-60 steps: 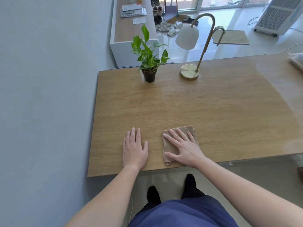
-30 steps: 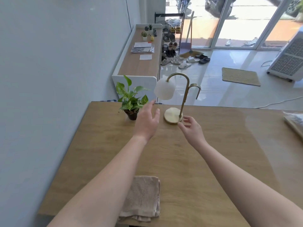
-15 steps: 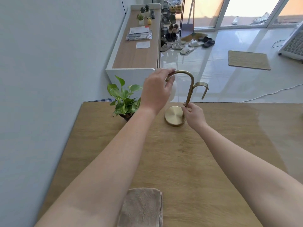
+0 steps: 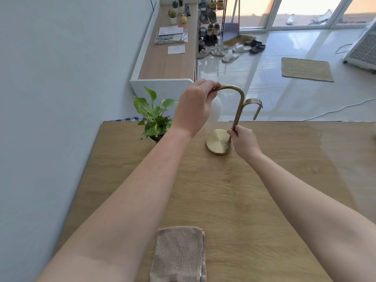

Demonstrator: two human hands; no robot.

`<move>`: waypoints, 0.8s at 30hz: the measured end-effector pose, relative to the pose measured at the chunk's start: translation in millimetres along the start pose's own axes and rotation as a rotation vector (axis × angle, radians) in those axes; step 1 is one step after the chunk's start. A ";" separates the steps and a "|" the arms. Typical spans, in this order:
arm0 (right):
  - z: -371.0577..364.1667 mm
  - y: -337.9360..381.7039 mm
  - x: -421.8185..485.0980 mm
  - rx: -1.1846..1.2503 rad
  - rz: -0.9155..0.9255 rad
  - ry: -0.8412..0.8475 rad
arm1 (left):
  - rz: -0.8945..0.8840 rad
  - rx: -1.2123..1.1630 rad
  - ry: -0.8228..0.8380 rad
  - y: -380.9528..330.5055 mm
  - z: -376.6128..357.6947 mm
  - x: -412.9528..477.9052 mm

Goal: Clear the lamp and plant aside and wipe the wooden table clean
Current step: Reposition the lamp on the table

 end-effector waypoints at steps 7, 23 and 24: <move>0.2 -5.0 -54.0 -0.029 0.046 -0.002 | -0.020 -0.024 0.030 -17.7 24.1 -43.3; -10.1 -16.3 -170.0 -0.077 0.055 -0.003 | -0.020 -0.059 0.092 -60.8 64.9 -138.2; -10.4 -17.1 -173.7 -0.078 0.053 -0.004 | -0.019 -0.058 0.094 -61.7 65.6 -141.0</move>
Point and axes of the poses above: each hand's wrist, its own x-axis towards the middle knuckle, its own z-axis out of the back of the hand, y = z × x, the point moved 4 cm from there along x, towards the middle knuckle, and after that the axes turned 4 degrees about -x, right-handed, at the moved point
